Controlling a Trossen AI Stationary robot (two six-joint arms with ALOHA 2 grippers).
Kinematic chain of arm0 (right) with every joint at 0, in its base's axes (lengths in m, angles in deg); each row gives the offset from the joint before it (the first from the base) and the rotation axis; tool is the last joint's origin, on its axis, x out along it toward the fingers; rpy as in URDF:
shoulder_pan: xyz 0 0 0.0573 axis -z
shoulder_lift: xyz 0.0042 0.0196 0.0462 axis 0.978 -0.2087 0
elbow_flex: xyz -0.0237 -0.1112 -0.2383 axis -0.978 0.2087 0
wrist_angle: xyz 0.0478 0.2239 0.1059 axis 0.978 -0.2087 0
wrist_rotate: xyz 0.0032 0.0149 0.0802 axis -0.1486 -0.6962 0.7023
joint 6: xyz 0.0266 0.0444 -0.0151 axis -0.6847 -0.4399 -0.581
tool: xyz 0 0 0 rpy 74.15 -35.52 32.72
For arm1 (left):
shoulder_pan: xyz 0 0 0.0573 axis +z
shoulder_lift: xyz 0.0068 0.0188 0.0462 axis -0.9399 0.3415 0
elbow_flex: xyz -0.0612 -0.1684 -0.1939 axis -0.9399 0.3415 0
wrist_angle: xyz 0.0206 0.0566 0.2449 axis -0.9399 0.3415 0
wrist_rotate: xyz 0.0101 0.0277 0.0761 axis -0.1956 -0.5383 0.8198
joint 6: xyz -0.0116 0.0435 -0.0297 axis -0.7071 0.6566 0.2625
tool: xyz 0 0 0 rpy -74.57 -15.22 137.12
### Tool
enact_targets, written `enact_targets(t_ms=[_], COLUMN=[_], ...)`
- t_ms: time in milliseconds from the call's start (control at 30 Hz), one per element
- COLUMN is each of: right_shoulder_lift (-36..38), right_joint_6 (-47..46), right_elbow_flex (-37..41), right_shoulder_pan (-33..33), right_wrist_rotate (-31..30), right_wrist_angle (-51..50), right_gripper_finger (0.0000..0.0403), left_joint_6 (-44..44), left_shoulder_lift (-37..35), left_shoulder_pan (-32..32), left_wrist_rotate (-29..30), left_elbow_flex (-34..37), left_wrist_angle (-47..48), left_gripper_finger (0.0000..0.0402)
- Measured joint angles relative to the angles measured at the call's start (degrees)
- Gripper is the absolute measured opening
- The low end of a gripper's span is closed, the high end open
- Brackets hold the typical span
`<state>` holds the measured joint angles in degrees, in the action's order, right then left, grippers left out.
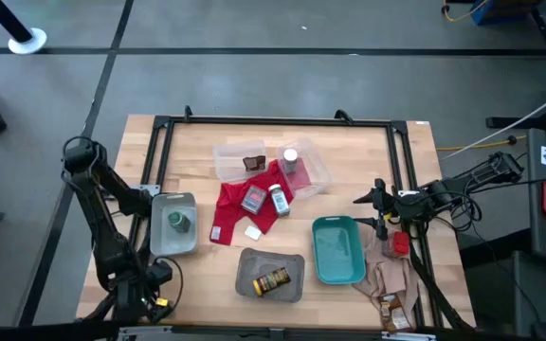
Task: Sort spices by type
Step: Put the green seasoning bottle into the gray bin
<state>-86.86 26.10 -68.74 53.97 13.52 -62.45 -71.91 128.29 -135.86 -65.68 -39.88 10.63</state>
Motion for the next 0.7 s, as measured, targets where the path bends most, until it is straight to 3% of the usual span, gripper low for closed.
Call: enact_targets(t_ms=[700], right_shoulder_lift=[0.0], right_joint_6=[0.0], right_elbow_flex=[0.0], right_shoulder_pan=[0.0], right_wrist_rotate=[0.0], right_wrist_angle=[-0.02], right_gripper_finger=[0.0271], left_joint_6=[2.52], left_shoulder_lift=[6.24], left_shoulder_pan=[0.35], left_wrist_rotate=[0.38], left_elbow_flex=[-2.81], left_wrist_angle=[2.97], left_gripper_finger=[0.0399])
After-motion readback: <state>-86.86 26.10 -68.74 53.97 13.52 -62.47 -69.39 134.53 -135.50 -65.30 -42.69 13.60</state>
